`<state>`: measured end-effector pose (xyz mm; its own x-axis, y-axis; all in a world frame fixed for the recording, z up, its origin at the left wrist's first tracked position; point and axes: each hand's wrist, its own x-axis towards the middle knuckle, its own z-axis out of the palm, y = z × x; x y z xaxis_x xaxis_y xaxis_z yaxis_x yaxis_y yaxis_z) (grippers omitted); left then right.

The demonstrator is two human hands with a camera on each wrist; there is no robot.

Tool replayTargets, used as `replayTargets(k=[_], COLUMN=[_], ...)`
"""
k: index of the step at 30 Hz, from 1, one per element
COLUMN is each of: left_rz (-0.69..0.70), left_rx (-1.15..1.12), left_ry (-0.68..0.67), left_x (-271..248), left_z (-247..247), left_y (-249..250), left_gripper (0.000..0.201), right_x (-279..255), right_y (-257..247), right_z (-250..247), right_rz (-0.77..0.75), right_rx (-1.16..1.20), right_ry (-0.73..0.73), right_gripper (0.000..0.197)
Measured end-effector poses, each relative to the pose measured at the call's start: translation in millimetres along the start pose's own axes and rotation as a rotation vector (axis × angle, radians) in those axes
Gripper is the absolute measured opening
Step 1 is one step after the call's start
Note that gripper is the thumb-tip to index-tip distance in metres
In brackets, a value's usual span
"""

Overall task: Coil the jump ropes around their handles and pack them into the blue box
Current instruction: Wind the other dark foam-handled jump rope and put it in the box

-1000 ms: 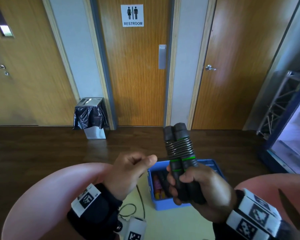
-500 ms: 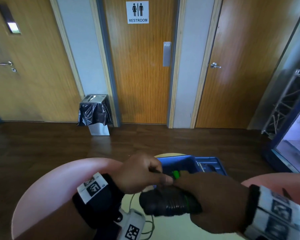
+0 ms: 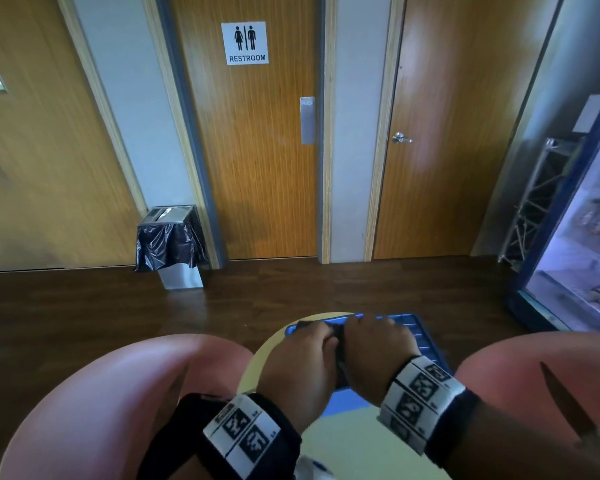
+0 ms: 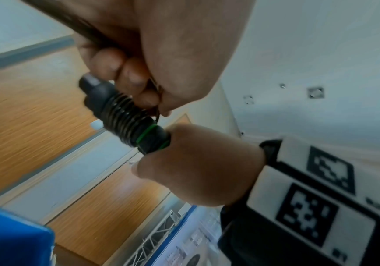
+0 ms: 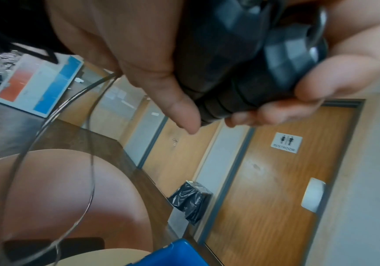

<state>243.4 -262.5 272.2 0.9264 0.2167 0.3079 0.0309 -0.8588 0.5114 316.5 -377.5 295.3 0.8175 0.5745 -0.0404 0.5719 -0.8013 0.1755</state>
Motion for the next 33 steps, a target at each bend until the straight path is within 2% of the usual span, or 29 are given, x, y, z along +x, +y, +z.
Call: replayTargets(k=[3,6,9,14,16,17,19,23,29,33], left_rz=[-0.1,-0.229,-0.369,-0.38,-0.483,-0.54,-0.56,-0.498,-0.263,-0.174], left_rx=[-0.191,-0.337,-0.559,-0.836,-0.971,-1.048,-1.116,-1.048,-0.684,-0.587], left_ry=[0.084,0.104,0.015,-0.173,-0.219,-0.246,-0.265,-0.196,-0.024,0.077], left_x=[2,0,-2,-3,-3,-4,-6,-6,-13,-18], left_z=[11,22,29,23,18,14,13,22,33,29], left_y=[-7,-10,-10,-6,-5,-3,0,0,2,10], left_gripper=[0.006,0.012,0.024,0.039,0.048,0.049,0.046,0.035,0.041,0.037], right_x=[11,18,18,14,12,11,11,10,8,9], right_y=[3,11,18,19,19,18,19,22,25,26], right_z=[4,7,7,11,12,11,12,14,16,21], right_rz=[0.08,0.116,0.095,0.07,0.063,0.063,0.068,0.077,0.103,0.113], right_rx=[0.051,0.088,0.096,0.088,0.084,0.068,0.053,0.069,0.162,0.099], right_ry=[0.031,0.059,0.106,0.192,0.209,0.205,0.174,0.15,0.144,0.167], right_gripper=[0.044,0.051,0.048,0.047,0.048,0.046,0.046,0.049,0.043,0.04])
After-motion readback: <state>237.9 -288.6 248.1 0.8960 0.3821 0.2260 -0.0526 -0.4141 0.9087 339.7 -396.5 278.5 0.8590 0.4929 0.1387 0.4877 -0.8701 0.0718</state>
